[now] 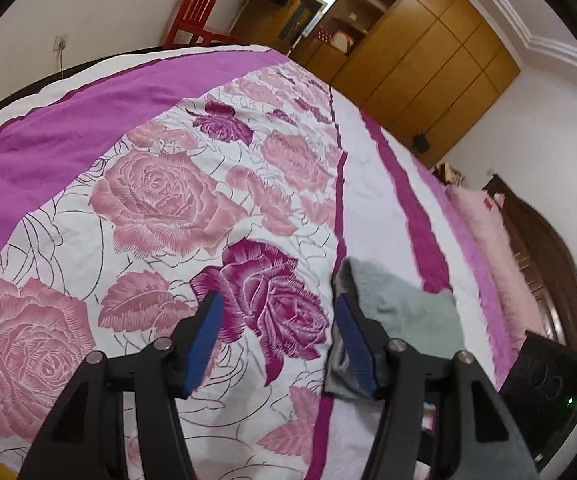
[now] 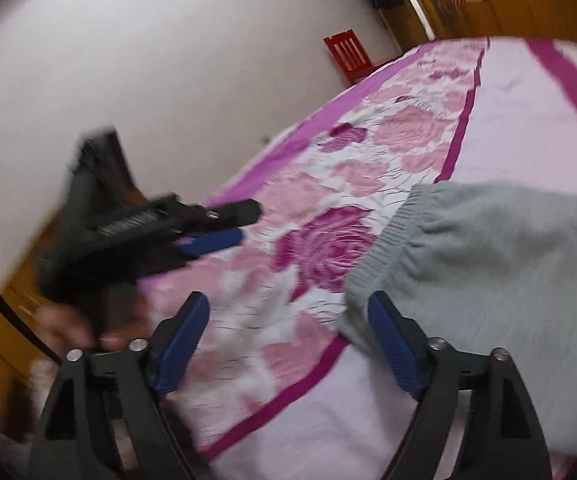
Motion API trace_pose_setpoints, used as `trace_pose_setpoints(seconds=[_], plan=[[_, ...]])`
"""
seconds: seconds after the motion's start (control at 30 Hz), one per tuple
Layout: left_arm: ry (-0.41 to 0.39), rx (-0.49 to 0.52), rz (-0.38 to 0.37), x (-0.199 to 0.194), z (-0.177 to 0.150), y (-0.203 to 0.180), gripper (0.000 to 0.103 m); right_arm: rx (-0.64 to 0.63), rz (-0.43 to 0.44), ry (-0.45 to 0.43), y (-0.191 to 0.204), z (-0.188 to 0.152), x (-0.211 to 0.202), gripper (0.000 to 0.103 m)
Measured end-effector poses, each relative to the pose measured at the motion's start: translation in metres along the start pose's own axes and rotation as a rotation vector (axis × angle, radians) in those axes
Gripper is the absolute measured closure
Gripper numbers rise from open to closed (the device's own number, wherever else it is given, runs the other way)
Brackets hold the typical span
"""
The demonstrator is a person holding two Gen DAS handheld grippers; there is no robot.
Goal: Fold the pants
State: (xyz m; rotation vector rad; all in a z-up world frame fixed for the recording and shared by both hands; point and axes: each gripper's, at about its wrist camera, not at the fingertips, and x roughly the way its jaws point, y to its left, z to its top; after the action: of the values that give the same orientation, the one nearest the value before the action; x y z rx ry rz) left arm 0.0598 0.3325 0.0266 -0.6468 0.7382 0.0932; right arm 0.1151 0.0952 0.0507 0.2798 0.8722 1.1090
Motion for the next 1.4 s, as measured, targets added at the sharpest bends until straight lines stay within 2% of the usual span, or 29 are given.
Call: trace_pose_setpoints(seconds=[0.1,0.2,0.23,0.3,0.4,0.43,0.47,0.5,0.53,0.57,0.6,0.67,0.7,0.77,0.9,1.03,1.07,1.1,1.13,1.17,1.2,1.23,1.33,1.4], plan=[[-0.029,0.012,-0.020,-0.001,0.001,-0.007,0.042,0.093,0.056,-0.039,-0.018,-0.001,-0.033,0.014],[-0.040,0.091,-0.067,0.004,-0.003,-0.034,0.042,0.144,0.087,-0.100,-0.046,-0.002,-0.079,0.014],[-0.038,0.115,-0.083,0.006,-0.005,-0.043,0.042,0.140,0.069,-0.123,-0.055,-0.002,-0.092,0.014],[-0.017,0.177,-0.119,0.019,-0.011,-0.070,0.042,0.135,-0.028,-0.180,-0.078,-0.003,-0.122,0.014],[0.046,0.263,-0.160,0.049,-0.020,-0.109,0.044,0.242,-0.079,-0.202,-0.121,-0.011,-0.155,0.016],[0.070,0.293,-0.172,0.061,-0.023,-0.122,0.053,0.277,-0.075,-0.204,-0.130,-0.013,-0.159,0.024],[0.085,0.314,-0.177,0.068,-0.027,-0.129,0.058,0.328,-0.063,-0.210,-0.143,-0.019,-0.163,0.031],[0.107,0.343,-0.174,0.080,-0.031,-0.139,0.063,0.355,-0.049,-0.211,-0.152,-0.023,-0.165,0.045],[0.127,0.373,-0.149,0.093,-0.035,-0.148,0.065,0.383,-0.033,-0.204,-0.161,-0.029,-0.165,0.058],[0.153,0.392,-0.102,0.107,-0.039,-0.153,0.066,0.403,-0.025,-0.189,-0.169,-0.034,-0.163,0.063],[0.183,0.399,-0.046,0.118,-0.043,-0.152,0.068,0.417,-0.046,-0.151,-0.175,-0.041,-0.157,0.070],[0.238,0.409,0.054,0.133,-0.056,-0.142,0.075,0.410,-0.176,-0.023,-0.186,-0.052,-0.141,0.088],[0.245,0.417,0.078,0.135,-0.059,-0.139,0.085,0.402,-0.193,0.001,-0.188,-0.057,-0.139,0.098],[0.228,0.445,0.089,0.126,-0.064,-0.135,0.086,0.399,-0.161,-0.026,-0.190,-0.058,-0.144,0.098],[0.218,0.450,0.083,0.117,-0.070,-0.125,0.086,0.415,-0.162,-0.069,-0.214,-0.030,-0.155,0.097],[0.202,0.401,0.050,0.110,-0.067,-0.121,0.086,0.475,-0.166,0.002,-0.245,-0.001,-0.150,0.096],[0.188,0.418,0.042,0.105,-0.069,-0.129,0.085,0.494,-0.135,0.007,-0.251,0.003,-0.152,0.094],[0.180,0.448,0.031,0.097,-0.072,-0.136,0.084,0.501,-0.117,0.008,-0.257,0.004,-0.158,0.086],[0.163,0.510,0.022,0.090,-0.079,-0.154,0.077,0.503,-0.105,0.005,-0.262,0.007,-0.162,0.072],[0.151,0.531,0.023,0.087,-0.083,-0.164,0.070,0.500,-0.101,0.009,-0.266,0.011,-0.165,0.063],[0.130,0.558,0.034,0.084,-0.093,-0.186,0.048,0.493,-0.096,0.024,-0.273,0.018,-0.168,0.046],[0.112,0.575,0.049,0.084,-0.102,-0.204,0.031,0.494,-0.077,0.031,-0.279,0.022,-0.170,0.041],[0.044,0.639,0.128,0.088,-0.139,-0.263,0.028,0.539,0.079,0.036,-0.308,0.026,-0.176,0.041],[-0.011,0.710,0.176,0.096,-0.166,-0.298,0.028,0.565,0.153,0.090,-0.328,0.028,-0.168,0.041]])
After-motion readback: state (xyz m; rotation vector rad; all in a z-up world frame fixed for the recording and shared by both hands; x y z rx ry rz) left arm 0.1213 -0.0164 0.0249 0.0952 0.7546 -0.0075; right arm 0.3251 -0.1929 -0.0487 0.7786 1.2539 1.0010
